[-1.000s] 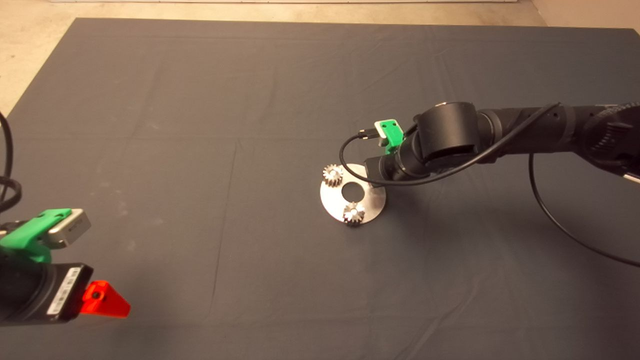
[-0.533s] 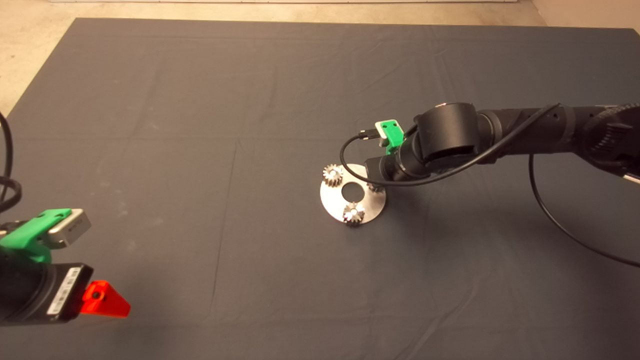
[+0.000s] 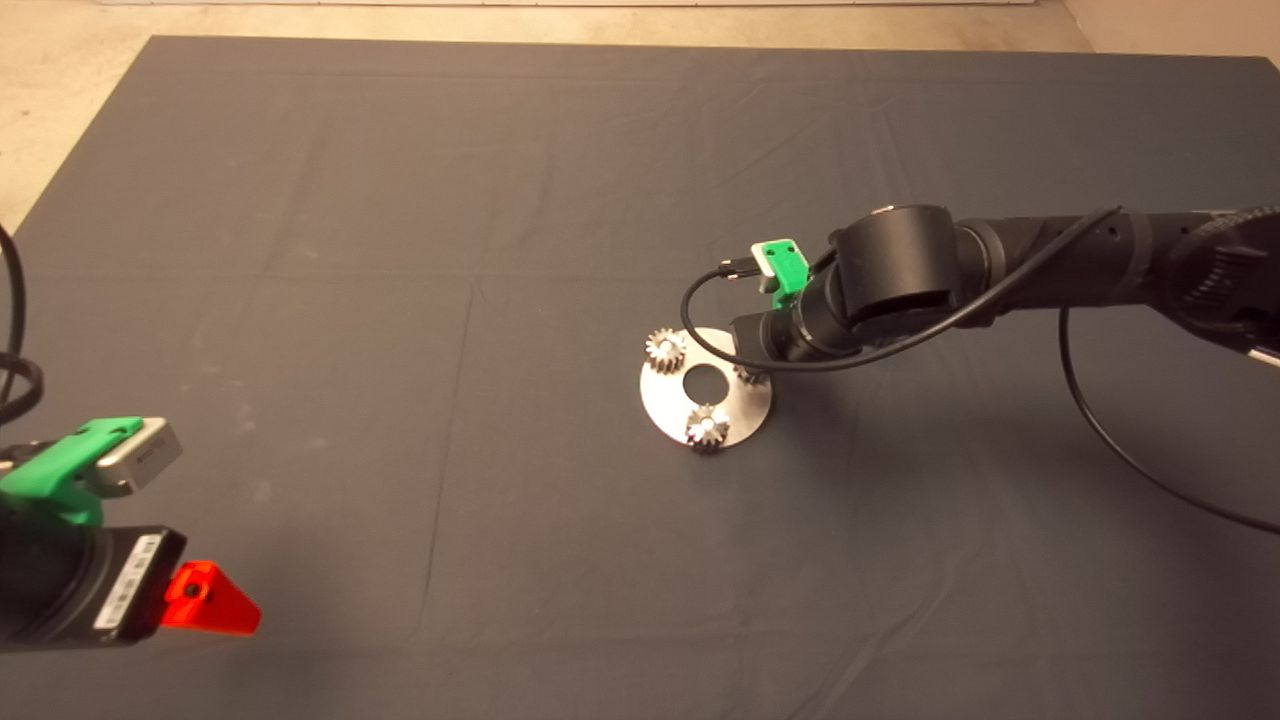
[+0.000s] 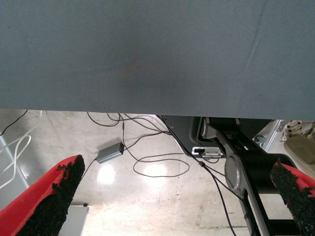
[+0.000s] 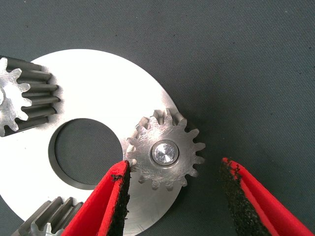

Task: Remove an incorrectly installed larger gear and replace it with the correct smaller gear

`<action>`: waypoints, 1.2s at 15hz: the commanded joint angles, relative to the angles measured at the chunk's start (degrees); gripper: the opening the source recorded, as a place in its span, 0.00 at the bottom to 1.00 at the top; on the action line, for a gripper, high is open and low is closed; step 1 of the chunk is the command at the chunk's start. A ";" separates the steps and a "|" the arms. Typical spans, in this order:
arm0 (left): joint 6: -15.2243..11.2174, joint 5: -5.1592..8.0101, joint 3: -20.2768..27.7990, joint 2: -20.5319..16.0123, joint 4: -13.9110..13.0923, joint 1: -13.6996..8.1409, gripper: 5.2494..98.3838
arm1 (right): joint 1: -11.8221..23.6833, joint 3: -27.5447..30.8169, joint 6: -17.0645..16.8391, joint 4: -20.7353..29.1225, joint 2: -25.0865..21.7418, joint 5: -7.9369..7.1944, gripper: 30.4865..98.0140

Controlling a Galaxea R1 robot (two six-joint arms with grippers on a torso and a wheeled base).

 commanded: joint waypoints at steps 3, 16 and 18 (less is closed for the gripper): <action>0.69 7.63 -1.50 -2.58 1.09 -0.13 1.00 | 7.49 4.58 0.94 1.00 -0.36 -7.55 0.27; 0.75 7.63 1.48 -2.23 0.91 -1.37 1.00 | 26.02 25.35 18.24 16.20 -2.38 -7.55 0.27; -0.57 7.63 2.73 -2.23 0.91 -1.37 1.00 | 29.08 27.77 20.96 18.81 -2.29 -7.55 0.27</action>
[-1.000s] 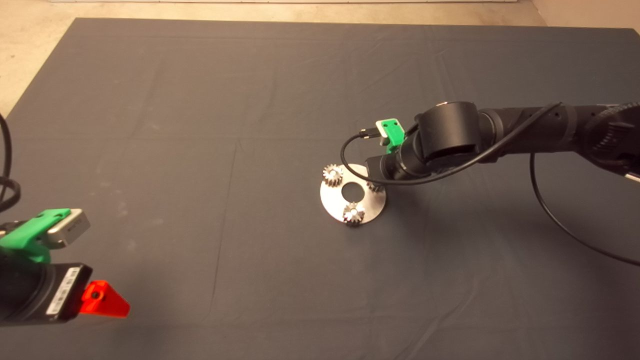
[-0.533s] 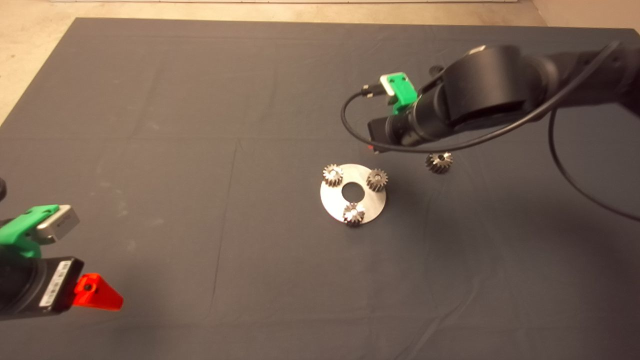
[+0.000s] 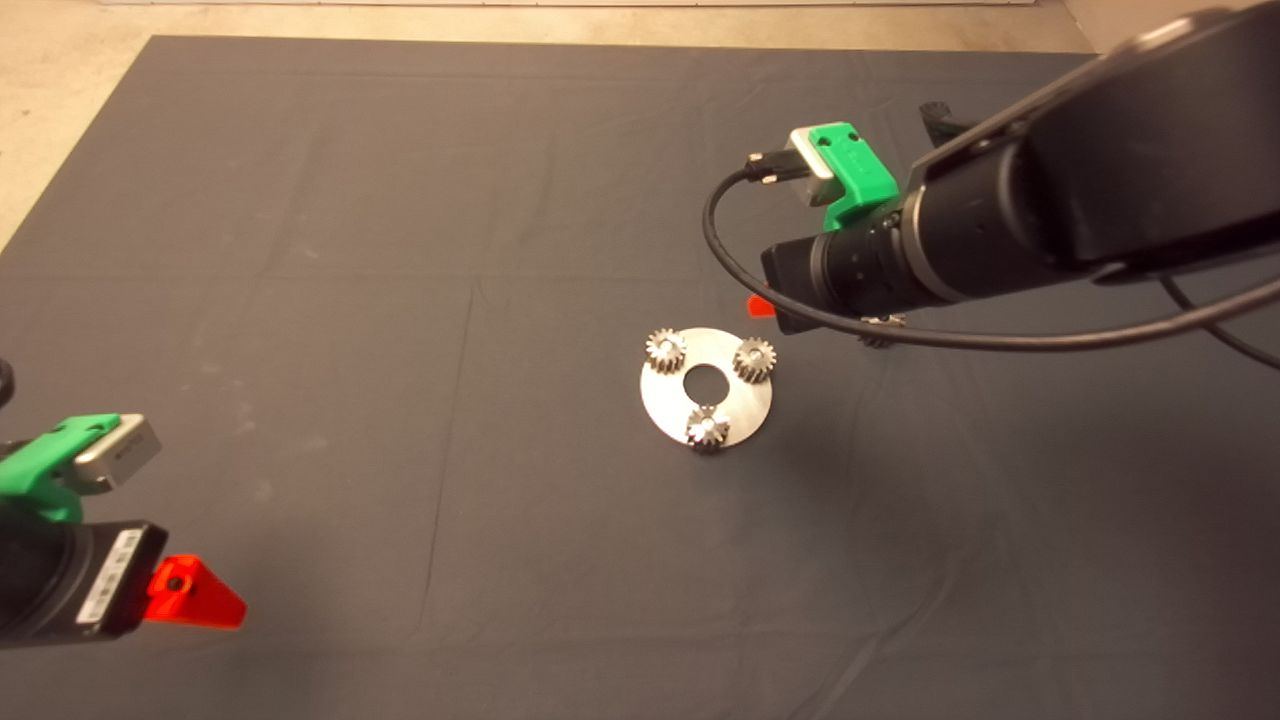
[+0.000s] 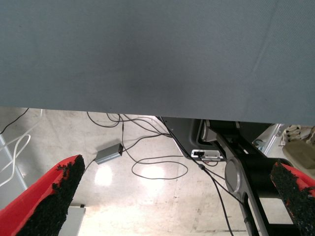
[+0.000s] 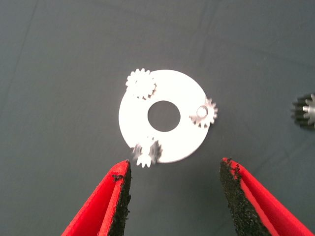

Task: Remove an incorrectly installed larger gear and replace it with the correct smaller gear

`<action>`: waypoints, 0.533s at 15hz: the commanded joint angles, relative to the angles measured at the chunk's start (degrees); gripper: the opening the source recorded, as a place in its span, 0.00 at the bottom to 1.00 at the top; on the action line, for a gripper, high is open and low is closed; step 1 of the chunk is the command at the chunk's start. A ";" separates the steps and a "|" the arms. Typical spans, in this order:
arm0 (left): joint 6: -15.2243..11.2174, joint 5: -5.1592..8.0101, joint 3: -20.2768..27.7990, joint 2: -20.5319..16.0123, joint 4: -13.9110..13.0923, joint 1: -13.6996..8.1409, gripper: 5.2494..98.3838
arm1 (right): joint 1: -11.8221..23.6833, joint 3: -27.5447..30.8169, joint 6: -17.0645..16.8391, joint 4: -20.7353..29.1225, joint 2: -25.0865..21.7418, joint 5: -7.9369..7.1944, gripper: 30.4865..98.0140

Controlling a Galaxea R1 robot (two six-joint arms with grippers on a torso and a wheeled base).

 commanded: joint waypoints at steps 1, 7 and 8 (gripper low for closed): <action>-1.76 7.63 2.85 -0.20 0.43 -1.30 1.00 | 7.64 6.92 7.00 7.15 -0.63 -7.38 0.27; -3.52 7.63 3.55 0.42 0.35 -1.30 1.00 | 7.75 13.18 15.25 9.52 -0.63 -7.38 0.27; -3.69 7.63 3.55 0.42 0.35 -1.30 1.00 | 7.78 13.71 16.21 10.59 -0.54 -7.38 0.27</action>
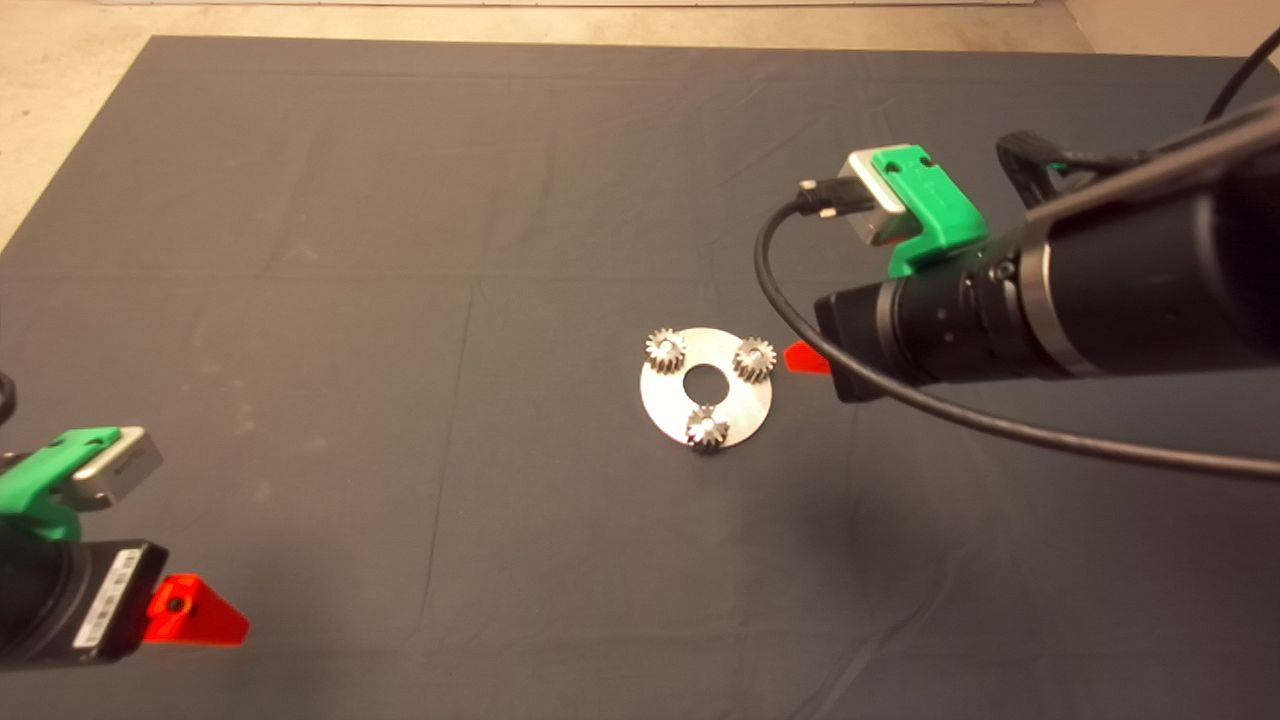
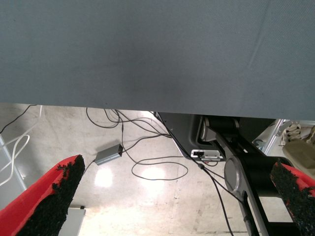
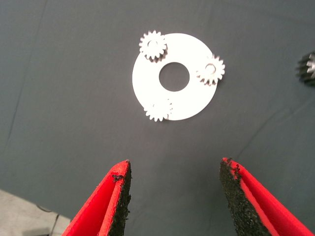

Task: Remove an incorrectly installed larger gear and replace it with the correct smaller gear

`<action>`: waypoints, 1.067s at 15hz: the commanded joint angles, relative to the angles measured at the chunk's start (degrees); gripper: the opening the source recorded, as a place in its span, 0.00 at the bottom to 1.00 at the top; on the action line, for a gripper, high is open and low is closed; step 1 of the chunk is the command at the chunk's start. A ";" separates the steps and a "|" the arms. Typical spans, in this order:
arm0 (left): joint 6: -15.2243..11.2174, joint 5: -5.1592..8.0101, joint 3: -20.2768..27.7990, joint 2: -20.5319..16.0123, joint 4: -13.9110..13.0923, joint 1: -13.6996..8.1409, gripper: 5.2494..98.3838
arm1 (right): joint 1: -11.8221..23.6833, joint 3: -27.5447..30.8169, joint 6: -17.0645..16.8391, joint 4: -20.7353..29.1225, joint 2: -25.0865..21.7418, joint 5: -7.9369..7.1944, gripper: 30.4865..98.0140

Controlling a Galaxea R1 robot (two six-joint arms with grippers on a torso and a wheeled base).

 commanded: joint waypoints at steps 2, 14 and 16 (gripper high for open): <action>-1.57 7.66 1.43 -0.33 0.20 -0.70 1.00 | 2.16 4.12 7.09 7.66 -0.19 -7.35 0.27; -5.09 7.66 1.70 5.11 -2.97 -0.62 1.00 | 4.62 6.76 15.17 21.44 0.60 -7.35 0.27; -6.79 7.66 1.52 7.79 -2.88 -0.62 1.00 | 4.59 7.90 16.69 21.44 1.39 -7.35 0.27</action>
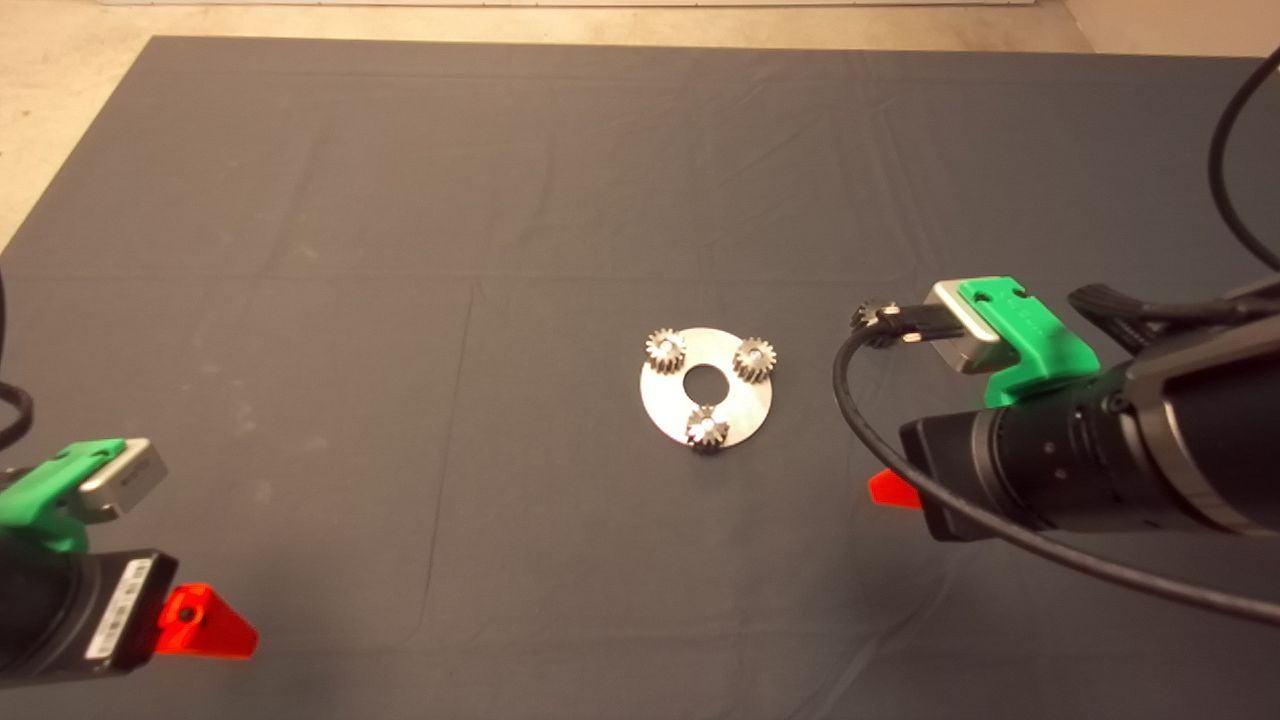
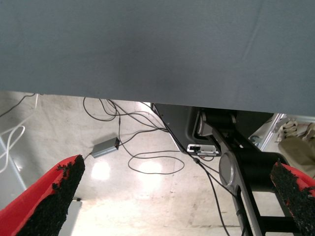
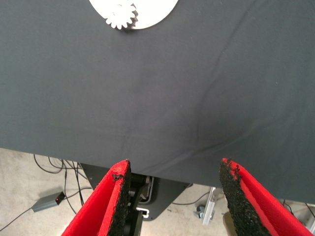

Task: Remove an incorrectly installed larger gear and replace it with the correct smaller gear

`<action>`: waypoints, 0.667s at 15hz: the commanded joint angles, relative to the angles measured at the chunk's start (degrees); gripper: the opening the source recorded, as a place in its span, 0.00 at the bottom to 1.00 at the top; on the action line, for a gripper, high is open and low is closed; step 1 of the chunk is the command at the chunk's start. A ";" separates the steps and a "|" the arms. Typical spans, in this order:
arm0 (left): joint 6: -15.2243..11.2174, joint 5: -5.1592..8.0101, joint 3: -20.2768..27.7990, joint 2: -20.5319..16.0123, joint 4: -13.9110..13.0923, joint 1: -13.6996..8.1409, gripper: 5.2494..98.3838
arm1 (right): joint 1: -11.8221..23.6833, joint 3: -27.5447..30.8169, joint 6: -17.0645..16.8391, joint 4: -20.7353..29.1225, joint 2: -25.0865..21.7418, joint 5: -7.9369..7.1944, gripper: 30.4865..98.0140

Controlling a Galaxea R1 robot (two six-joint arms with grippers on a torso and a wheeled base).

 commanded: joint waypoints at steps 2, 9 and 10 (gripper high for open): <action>-3.11 7.61 0.70 5.93 -1.07 -0.53 1.00 | 1.49 1.37 2.26 3.79 0.84 -7.27 0.27; -3.20 7.61 0.53 5.93 -1.07 -0.53 1.00 | -7.91 -14.57 -24.01 -7.67 -15.51 -7.27 0.27; -3.20 7.61 0.47 5.93 -1.07 -0.53 1.00 | -11.70 -18.66 -27.92 -8.01 -15.68 -7.27 0.27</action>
